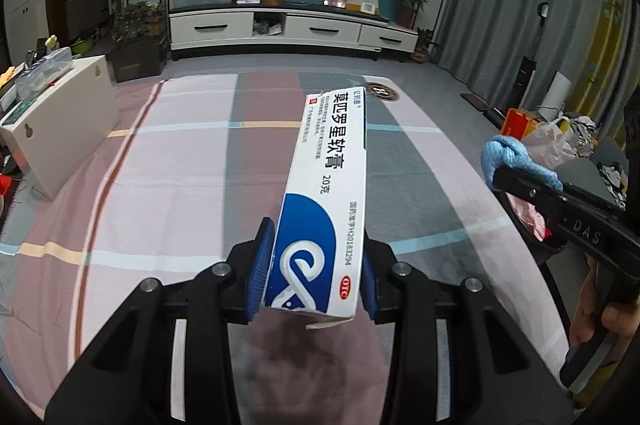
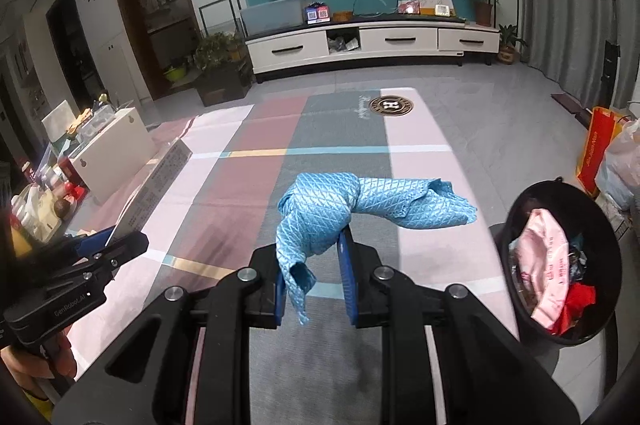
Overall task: Collect trash
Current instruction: 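Carry the ointment box and blue cloth over the black bin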
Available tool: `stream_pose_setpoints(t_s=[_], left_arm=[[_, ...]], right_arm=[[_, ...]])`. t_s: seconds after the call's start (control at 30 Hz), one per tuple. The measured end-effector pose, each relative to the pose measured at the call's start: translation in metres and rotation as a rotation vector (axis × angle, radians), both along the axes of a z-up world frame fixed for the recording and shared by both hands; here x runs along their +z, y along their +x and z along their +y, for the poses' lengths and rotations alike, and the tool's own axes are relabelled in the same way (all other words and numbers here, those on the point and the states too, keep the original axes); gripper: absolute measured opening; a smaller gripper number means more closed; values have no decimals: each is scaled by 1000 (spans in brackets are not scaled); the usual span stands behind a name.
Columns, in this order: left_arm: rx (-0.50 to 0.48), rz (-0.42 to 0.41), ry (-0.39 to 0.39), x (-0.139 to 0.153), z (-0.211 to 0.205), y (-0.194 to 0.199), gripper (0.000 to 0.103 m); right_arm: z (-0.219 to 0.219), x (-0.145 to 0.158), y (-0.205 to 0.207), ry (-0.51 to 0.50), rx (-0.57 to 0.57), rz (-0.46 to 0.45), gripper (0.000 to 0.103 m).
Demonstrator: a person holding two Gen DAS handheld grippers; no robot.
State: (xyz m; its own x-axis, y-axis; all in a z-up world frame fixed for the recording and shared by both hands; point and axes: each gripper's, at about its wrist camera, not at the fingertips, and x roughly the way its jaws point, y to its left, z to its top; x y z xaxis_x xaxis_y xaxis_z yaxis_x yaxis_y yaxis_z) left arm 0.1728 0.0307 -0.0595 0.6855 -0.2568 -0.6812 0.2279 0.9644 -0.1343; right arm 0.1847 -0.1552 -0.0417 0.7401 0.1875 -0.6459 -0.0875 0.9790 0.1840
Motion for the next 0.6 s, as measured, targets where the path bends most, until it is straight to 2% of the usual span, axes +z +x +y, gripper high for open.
stream_pose_setpoints(t_s=[0.27,0.6], left_arm=[[-33,21,-21,-1,-32,-8,39],[-99,-19,14,16,-89,-18,39]], right_arm=[[-29,7,-15,14,-30,-15,23],[-70,15,-36,36,-69,-39,23]])
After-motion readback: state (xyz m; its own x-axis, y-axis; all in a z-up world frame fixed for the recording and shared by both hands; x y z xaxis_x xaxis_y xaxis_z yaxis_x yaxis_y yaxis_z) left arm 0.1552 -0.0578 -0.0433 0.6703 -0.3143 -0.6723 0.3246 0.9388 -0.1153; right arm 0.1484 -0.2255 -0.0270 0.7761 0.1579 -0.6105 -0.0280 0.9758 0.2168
